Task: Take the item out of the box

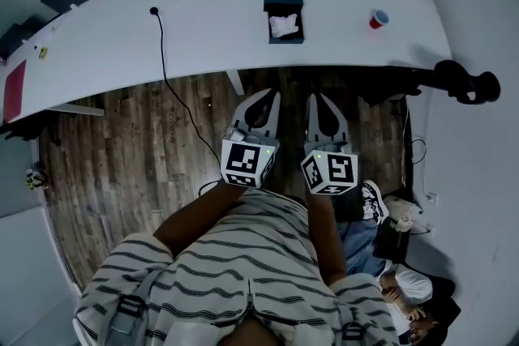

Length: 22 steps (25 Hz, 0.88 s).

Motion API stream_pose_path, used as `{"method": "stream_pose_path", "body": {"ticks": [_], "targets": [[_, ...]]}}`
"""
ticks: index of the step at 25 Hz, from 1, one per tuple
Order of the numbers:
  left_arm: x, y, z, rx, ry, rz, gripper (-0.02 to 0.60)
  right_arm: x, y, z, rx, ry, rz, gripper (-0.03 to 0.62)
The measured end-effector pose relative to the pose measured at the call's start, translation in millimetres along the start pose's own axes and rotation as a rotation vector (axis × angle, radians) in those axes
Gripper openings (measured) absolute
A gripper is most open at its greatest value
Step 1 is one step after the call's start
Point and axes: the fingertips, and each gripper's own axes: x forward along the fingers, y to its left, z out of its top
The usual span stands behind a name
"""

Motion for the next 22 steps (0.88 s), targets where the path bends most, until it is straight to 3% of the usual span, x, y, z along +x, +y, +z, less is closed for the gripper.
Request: {"method": "stream_pose_path", "body": {"ticks": [13,22], "targets": [[68.4,42.2,12.1,0.000,-0.001,-0.011,0.025,76.4,-20.6,12.7,-0.021,-0.005,-0.013,0.018],[103.5,53.8,1.0,-0.007,0.036,0.012,0.025,107.5,-38.2,9.5,-0.016,0.011,0.003,0.018]]}}
